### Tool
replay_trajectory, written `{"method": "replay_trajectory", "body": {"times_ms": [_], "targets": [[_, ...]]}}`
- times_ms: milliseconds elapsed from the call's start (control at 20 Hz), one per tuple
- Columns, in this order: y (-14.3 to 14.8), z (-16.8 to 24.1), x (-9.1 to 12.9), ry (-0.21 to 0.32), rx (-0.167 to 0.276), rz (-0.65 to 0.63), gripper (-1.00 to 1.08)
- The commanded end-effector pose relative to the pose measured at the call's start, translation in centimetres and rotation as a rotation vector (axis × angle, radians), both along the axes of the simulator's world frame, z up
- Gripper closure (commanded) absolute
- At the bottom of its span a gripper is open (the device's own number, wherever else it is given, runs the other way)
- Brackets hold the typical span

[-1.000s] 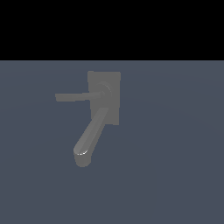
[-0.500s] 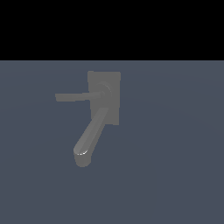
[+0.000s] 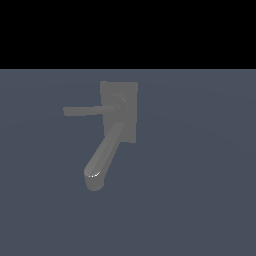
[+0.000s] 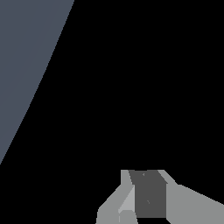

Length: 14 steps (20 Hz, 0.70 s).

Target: Turn on the faucet by rotating a designated handle.

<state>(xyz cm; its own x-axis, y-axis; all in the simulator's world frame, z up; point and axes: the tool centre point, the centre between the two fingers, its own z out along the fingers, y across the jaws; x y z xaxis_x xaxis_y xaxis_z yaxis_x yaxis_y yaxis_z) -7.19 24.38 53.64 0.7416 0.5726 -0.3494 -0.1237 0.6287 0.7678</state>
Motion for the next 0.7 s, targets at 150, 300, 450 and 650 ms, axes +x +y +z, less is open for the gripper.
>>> {"method": "replay_trajectory", "body": {"times_ms": [150,300,450,650], "targets": [[2.1,-7.2,3.3,0.138,-0.208,0.042,1.08],[2.6,-11.7,4.9,0.225,-0.313,0.062,1.08],[2.5,-16.5,6.2,0.322,-0.412,0.079,1.08],[1.8,-23.1,7.5,0.456,-0.528,0.098,1.08]]}}
